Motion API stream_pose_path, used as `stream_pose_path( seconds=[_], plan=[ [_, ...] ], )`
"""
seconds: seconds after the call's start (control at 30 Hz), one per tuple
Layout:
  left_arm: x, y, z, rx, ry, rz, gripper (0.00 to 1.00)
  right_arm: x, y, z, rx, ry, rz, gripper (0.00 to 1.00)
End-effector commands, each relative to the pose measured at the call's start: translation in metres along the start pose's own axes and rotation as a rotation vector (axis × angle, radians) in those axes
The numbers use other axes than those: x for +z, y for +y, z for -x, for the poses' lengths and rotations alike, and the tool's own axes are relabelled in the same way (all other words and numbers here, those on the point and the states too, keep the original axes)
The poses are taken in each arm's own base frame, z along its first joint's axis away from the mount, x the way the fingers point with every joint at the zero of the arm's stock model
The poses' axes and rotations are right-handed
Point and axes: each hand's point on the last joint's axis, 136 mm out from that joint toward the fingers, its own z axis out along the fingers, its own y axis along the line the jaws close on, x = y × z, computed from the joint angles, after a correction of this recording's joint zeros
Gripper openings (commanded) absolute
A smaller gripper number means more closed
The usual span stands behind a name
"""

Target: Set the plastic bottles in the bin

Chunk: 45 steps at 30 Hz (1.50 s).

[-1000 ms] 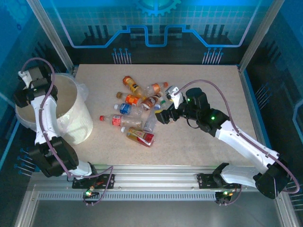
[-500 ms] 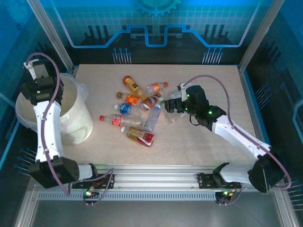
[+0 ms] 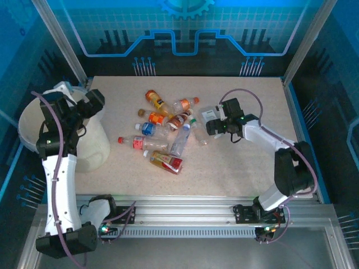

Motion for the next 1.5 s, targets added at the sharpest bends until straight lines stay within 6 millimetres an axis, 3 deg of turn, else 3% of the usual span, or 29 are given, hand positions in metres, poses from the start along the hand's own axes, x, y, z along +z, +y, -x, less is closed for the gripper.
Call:
stream_pose_path(
  seconds=[0.0, 0.27, 0.47, 0.67, 0.83, 1.13, 1.33, 1.47],
  plan=[
    [-0.009, -0.037, -0.016, -0.074, 0.061, -0.207, 0.99, 0.01, 0.007, -0.003, -0.119, 0.082, 0.046, 1.0],
    [-0.02, -0.032, -0.034, -0.085, 0.06, -0.218, 0.99, 0.044, -0.001, 0.001, -0.124, 0.157, -0.016, 0.97],
    [-0.016, -0.033, -0.044, -0.094, 0.101, -0.238, 0.99, 0.065, 0.009, -0.007, -0.166, 0.236, 0.01, 0.94],
    [-0.015, -0.045, -0.048, -0.114, 0.122, -0.31, 0.99, 0.072, 0.012, -0.015, -0.168, 0.298, 0.01, 0.95],
    [-0.015, -0.054, -0.051, -0.122, 0.132, -0.351, 0.99, 0.069, 0.008, -0.02, -0.13, 0.309, -0.018, 0.93],
    [-0.012, -0.074, -0.074, -0.138, 0.216, -0.467, 0.99, 0.049, 0.007, -0.008, -0.106, 0.19, -0.031, 0.74],
    [-0.009, -0.108, -0.076, -0.165, 0.246, -0.588, 0.99, 0.025, 0.008, -0.008, -0.082, 0.087, -0.044, 0.69],
    [-0.001, -0.134, -0.094, -0.141, 0.301, -0.639, 0.99, 0.003, 0.019, -0.001, -0.087, -0.023, -0.038, 0.66]
  ],
)
